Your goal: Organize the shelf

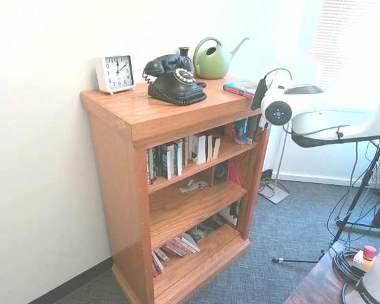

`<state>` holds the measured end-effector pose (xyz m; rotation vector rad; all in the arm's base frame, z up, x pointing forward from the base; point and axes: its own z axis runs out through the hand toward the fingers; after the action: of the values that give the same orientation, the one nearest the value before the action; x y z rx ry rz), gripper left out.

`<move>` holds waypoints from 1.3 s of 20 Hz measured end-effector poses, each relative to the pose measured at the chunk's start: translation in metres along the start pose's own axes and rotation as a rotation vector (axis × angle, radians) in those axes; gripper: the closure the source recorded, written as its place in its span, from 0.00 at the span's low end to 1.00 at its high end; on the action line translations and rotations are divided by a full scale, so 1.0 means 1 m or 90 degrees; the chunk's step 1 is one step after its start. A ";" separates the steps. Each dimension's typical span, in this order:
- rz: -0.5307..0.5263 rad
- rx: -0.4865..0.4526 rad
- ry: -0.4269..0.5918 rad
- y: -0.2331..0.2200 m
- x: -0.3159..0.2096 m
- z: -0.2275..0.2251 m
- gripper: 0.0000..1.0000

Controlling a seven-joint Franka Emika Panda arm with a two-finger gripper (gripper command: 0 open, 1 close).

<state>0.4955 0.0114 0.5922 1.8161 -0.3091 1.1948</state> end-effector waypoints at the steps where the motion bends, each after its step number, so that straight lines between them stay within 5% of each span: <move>1: -0.001 0.003 0.000 -0.004 0.002 0.005 0.00; 10: -0.005 0.035 0.000 -0.033 0.017 0.043 0.00; 11: -0.007 0.031 -0.002 -0.032 0.018 0.047 1.00; 26: -0.010 0.020 0.002 -0.023 0.028 0.051 1.00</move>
<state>0.5545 -0.0094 0.5965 1.8403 -0.2756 1.1965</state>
